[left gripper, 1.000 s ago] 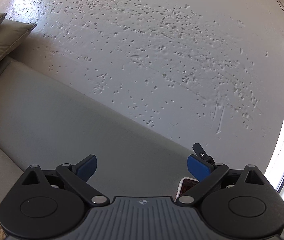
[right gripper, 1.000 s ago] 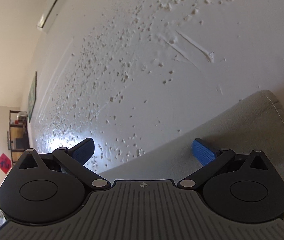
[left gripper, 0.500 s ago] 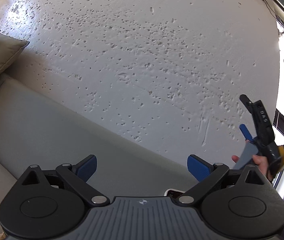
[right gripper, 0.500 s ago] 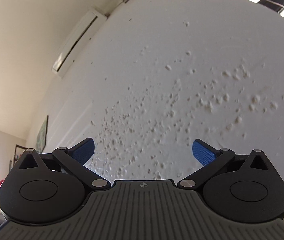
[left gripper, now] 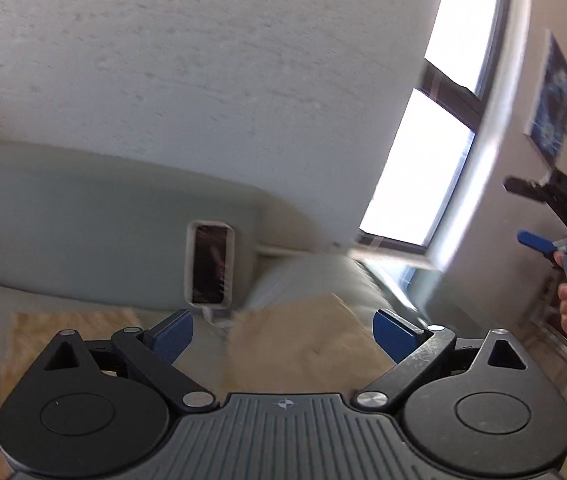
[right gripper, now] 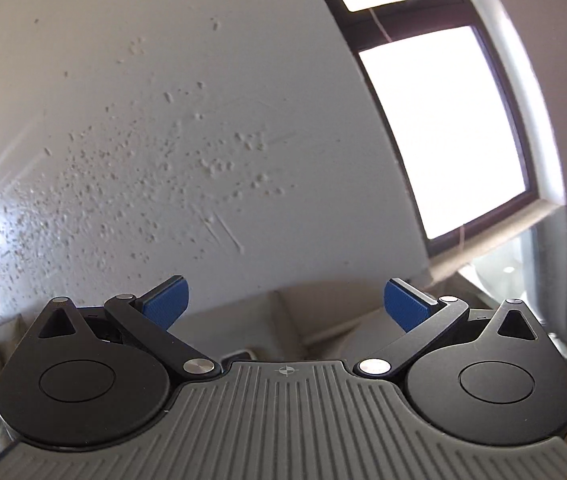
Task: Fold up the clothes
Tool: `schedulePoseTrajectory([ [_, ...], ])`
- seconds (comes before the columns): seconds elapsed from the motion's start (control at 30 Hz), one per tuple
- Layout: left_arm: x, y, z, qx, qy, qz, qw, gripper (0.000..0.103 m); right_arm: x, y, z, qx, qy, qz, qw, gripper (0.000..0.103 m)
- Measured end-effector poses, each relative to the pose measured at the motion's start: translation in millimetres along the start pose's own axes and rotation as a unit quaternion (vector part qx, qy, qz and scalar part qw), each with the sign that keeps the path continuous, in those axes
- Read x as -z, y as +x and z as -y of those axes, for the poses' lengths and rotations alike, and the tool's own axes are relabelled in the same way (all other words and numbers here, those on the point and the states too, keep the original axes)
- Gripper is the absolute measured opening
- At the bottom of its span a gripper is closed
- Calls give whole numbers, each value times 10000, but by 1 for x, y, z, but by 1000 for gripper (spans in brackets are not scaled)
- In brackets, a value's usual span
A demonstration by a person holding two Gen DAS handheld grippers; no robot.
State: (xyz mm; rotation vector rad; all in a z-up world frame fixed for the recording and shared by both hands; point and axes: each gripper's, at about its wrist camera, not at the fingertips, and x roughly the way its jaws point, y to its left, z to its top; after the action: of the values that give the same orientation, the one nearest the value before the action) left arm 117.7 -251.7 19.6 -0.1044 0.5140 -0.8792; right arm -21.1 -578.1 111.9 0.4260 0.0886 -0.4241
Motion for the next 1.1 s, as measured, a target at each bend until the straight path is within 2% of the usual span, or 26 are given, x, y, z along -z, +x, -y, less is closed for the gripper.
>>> schedulePoseTrajectory([
  [0.13, 62, 11, 53, 137, 329, -529, 9980, 90, -9, -82, 24, 367, -40, -259, 9990, 103],
  [0.23, 109, 19, 93, 240, 575, -924, 9938, 65, -3, -131, 35, 480, -62, -588, 9971, 103],
  [0.4, 184, 34, 159, 365, 991, -1552, 9822, 63, 25, -183, 57, 397, 24, -724, 9966, 103],
  [0.47, 195, 49, 172, -6, 1261, -1638, 9784, 63, 33, -193, 65, 390, 81, -750, 9964, 103],
  [0.57, 201, 70, 183, -493, 1520, -1923, 9682, 63, 41, -200, 78, 366, 251, -799, 9958, 103],
  [0.67, 205, 81, 189, -648, 1851, -1945, 9611, 62, 48, -196, 88, 355, 462, -838, 9948, 103],
  [0.7, 206, 84, 190, -677, 1992, -1919, 9586, 59, 52, -194, 91, 354, 498, -887, 9942, 103],
  [0.73, 202, 83, 187, -681, 1967, -1960, 9583, 39, 55, -192, 94, 353, 532, -938, 9935, 103],
  [0.77, 199, 83, 184, -684, 1942, -2001, 9579, 11, 58, -186, 94, 386, 555, -1013, 9926, 103],
  [0.8, 195, 83, 181, -688, 1917, -2041, 9575, 6, 61, -180, 95, 420, 578, -1089, 9915, 103],
  [0.9, 184, 82, 172, -684, 1824, -2154, 9569, 2, 70, -153, 94, 403, 607, -1361, 9880, 103],
  [0.93, 177, 78, 165, -615, 1719, -2150, 9594, 2, 72, -142, 93, 376, 609, -1459, 9867, 102],
  [1.03, 153, 65, 145, -408, 1403, -2135, 9659, 2, 75, -92, 92, 125, 775, -1799, 9805, 90],
  [1.1, 139, 59, 130, -263, 1152, -2139, 9697, 2, 84, -45, 97, -101, 1123, -2145, 9702, 84],
])
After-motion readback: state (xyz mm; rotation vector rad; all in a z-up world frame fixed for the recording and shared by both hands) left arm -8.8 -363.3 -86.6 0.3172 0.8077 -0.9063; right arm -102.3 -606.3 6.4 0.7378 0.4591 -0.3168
